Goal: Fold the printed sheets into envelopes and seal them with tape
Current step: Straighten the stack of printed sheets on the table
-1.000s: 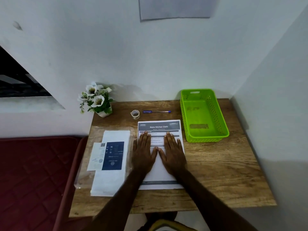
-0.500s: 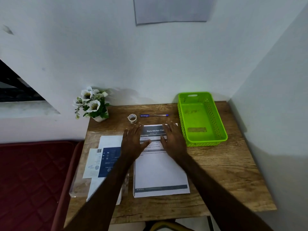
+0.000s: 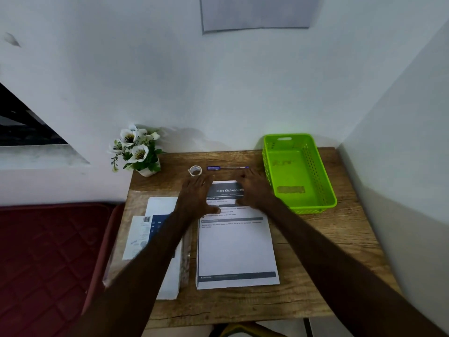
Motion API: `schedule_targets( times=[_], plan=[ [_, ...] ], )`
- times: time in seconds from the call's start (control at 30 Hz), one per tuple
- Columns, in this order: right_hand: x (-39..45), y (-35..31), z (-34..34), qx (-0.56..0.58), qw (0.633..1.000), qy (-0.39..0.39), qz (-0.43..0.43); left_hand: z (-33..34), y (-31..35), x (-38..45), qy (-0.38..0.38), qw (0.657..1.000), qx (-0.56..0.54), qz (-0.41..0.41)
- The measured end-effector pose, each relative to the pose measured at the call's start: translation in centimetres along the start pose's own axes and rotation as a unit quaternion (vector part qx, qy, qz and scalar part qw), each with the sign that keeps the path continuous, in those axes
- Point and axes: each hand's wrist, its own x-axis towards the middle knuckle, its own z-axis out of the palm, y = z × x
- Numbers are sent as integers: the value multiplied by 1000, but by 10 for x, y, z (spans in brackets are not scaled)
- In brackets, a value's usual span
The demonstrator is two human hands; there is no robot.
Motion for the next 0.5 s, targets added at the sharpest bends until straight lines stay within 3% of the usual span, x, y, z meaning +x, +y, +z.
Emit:
schedule_targets(
  times=[0.5],
  plan=[
    [-5, -3, -1, -11, 1000, 22, 10, -7, 5, 4, 1, 1000, -4, 2]
  ],
)
